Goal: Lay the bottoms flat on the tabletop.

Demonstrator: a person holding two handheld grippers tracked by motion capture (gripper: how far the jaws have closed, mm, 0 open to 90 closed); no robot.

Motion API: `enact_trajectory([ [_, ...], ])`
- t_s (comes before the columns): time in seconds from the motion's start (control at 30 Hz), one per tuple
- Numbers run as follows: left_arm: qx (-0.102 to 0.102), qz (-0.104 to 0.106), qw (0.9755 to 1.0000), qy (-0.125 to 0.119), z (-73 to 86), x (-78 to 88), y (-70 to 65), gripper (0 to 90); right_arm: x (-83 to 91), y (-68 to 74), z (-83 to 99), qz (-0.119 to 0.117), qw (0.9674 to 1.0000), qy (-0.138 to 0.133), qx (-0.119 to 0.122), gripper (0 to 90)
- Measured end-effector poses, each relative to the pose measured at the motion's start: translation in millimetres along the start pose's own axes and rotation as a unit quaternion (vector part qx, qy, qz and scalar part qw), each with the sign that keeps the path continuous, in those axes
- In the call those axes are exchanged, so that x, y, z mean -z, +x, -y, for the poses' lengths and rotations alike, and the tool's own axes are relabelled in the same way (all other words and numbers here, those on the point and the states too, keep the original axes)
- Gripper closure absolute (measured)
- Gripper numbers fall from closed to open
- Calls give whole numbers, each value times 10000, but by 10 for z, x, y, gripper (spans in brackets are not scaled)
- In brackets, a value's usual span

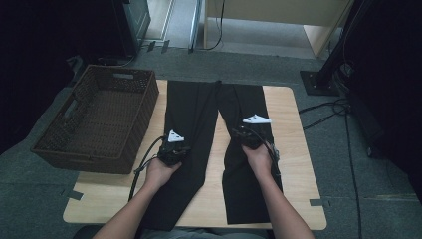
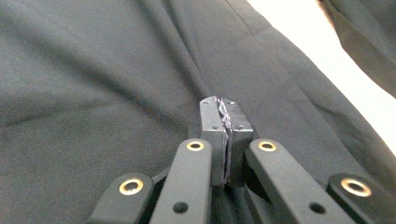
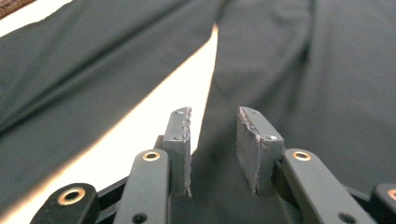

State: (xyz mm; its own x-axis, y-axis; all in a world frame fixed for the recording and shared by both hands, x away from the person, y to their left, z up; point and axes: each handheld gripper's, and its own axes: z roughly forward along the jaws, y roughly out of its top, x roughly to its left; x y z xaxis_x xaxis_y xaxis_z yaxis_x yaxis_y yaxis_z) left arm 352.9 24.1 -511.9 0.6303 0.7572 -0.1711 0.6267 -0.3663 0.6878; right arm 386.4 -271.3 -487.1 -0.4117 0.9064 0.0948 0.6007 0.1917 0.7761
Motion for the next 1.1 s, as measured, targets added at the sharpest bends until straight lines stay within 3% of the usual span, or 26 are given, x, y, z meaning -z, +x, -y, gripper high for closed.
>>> enact_trajectory([
  [0.13, 28, 37, 10000, -27, -4, -16, -15, 897, -180, 85, -153, 32, 10000, 62, 69, 628],
  [0.17, 1, 47, 10000, -27, -5, -20, -23, 897, -295, 102, -210, 119, 9997, 91, 183, 626],
  [0.4, 50, 73, 10000, -41, -2, -18, -16, 897, -630, 110, -237, 376, 9971, 562, 361, 632],
  [0.5, 30, 61, 10000, -40, -1, -18, -20, 897, -682, 111, -237, 510, 9963, 584, 368, 641],
  [0.57, 33, 70, 10000, -41, -1, -18, -17, 897, -718, 83, -254, 525, 9970, 555, 106, 682],
  [0.7, 39, 79, 10000, -46, 1, -18, -14, 897, -742, 120, -284, 611, 9961, 611, 155, 871],
  [0.73, 43, 82, 9999, -43, 1, -16, -14, 897, -742, 120, -284, 611, 9961, 611, 155, 871],
  [0.83, 42, 108, 9999, -14, 0, -11, -1, 897, -762, 180, -385, 263, 9955, 857, -290, 895],
  [0.9, 51, 111, 9999, -15, 0, -11, 2, 897, -766, 244, -444, 15, 9962, 762, -416, 897],
  [0.97, 47, 116, 9999, -9, 0, -10, 4, 897, -789, 364, -500, -97, 9965, 738, -387, 896],
  [1.03, 43, 117, 9999, 1, -1, -5, 9, 897, -831, 462, -522, -195, 9967, 764, -168, 900],
  [1.1, 35, 107, 9999, 24, -4, 2, 23, 897, -872, 519, -511, -460, 9958, 783, -128, 810],
])
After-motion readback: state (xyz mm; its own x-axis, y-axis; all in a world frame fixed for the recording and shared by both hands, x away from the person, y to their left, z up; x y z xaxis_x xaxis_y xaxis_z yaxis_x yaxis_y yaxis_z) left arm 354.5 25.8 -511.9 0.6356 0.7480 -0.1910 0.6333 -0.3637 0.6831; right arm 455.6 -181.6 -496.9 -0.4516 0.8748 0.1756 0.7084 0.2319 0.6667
